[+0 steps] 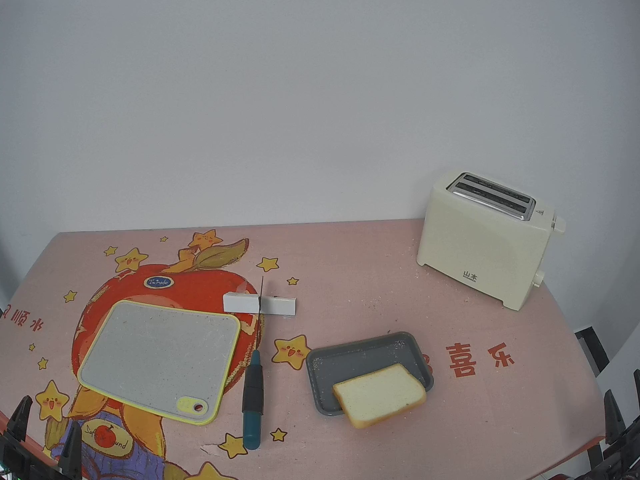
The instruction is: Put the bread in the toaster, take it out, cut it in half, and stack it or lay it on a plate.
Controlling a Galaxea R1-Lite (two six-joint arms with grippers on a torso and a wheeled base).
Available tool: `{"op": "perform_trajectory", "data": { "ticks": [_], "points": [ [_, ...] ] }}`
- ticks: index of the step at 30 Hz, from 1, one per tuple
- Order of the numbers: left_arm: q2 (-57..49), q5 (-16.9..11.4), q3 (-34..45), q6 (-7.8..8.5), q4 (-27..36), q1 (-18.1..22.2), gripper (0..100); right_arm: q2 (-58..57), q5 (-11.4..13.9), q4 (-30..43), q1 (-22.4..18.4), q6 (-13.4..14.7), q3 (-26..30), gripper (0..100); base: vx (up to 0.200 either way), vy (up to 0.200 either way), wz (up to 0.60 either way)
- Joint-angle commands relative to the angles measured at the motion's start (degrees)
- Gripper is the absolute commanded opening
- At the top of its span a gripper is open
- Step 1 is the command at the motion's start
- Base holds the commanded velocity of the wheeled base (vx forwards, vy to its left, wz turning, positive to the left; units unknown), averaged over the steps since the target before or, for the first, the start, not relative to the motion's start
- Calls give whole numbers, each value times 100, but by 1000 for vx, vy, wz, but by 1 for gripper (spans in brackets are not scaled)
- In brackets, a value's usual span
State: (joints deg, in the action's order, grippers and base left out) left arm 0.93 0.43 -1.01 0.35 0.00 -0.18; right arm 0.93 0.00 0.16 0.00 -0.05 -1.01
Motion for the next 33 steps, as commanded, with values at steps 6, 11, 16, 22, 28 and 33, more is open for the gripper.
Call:
{"op": "perform_trajectory", "data": {
  "ticks": [6, 11, 16, 22, 28, 33],
  "points": [
    [-57, 1, 92, 0, 0, 1, 100, -31, 0, -7, 0, -30, 84, 100, 0, 0, 0],
    [-57, 1, 92, 0, 0, 1, 100, -31, 0, 2, 9, -48, 84, 100, 0, 0, 0],
    [-57, 1, 92, 0, 0, 1, 100, -31, 18, 2, 9, -48, 84, 100, 0, 0, 0],
    [-57, 1, 92, 9, 0, 1, 100, -49, 229, 2, 0, -74, 84, 100, 0, 0, 0],
    [-57, 1, 92, 0, 0, 1, 100, -49, 185, -7, -9, -92, 84, 100, 0, 0, 0],
    [-57, 1, 92, 9, 0, 1, 100, -40, 167, -7, -9, -74, 84, 100, 0, 0, 0]
  ]
}}
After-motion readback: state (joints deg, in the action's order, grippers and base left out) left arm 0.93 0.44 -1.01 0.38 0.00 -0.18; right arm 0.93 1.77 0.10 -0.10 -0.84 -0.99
